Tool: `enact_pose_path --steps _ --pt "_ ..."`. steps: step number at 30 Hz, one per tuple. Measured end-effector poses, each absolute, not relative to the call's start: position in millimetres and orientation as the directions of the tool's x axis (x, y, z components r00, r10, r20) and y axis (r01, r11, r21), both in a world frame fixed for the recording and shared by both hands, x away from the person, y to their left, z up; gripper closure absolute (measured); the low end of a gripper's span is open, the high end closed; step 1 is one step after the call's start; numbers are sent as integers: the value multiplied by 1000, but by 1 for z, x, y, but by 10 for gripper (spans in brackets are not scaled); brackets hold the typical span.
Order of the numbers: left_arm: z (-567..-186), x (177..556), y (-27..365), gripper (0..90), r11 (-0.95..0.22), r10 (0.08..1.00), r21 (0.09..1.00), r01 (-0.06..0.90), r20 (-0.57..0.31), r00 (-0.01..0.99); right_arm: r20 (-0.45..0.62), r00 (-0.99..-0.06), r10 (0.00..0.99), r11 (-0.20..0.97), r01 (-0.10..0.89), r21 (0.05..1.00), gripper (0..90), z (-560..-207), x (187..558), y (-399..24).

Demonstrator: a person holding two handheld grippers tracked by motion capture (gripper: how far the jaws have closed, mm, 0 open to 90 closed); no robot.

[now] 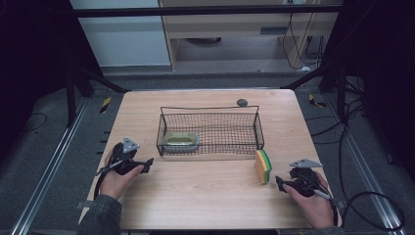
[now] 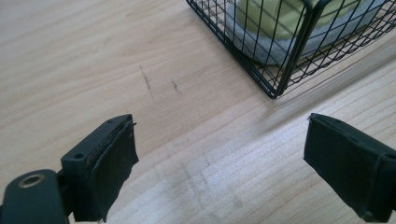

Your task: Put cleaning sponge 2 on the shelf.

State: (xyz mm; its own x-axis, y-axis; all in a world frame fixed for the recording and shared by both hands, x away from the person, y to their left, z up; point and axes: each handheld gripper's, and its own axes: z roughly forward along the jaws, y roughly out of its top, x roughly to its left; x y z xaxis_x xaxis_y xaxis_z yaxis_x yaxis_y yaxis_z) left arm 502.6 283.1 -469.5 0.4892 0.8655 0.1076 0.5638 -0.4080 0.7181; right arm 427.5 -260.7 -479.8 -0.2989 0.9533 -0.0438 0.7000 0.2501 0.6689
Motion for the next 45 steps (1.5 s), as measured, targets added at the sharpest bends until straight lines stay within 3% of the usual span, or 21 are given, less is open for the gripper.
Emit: enact_pose_path --steps 2,11,19,26,33,45 --pt "-474 503 283 84 -376 872 722 580 64 485 -24 -316 948 251 703 666 257 -479 422 -257" --pt "-489 503 279 72 -413 862 686 599 81 501 29 -400 916 286 702 652 274 -471 407 -236" --pt "-497 506 279 65 -423 859 657 624 72 506 44 -414 909 286 698 657 246 -453 406 -223" --pt "-503 507 278 30 -388 864 671 631 26 504 37 -420 907 298 702 647 224 -431 429 -206" --pt "-505 507 278 11 -380 865 686 621 26 501 15 -413 911 322 733 599 265 -417 458 -194" --pt "-506 507 278 6 -371 868 695 616 23 497 25 -417 909 350 792 501 313 -418 492 -185"
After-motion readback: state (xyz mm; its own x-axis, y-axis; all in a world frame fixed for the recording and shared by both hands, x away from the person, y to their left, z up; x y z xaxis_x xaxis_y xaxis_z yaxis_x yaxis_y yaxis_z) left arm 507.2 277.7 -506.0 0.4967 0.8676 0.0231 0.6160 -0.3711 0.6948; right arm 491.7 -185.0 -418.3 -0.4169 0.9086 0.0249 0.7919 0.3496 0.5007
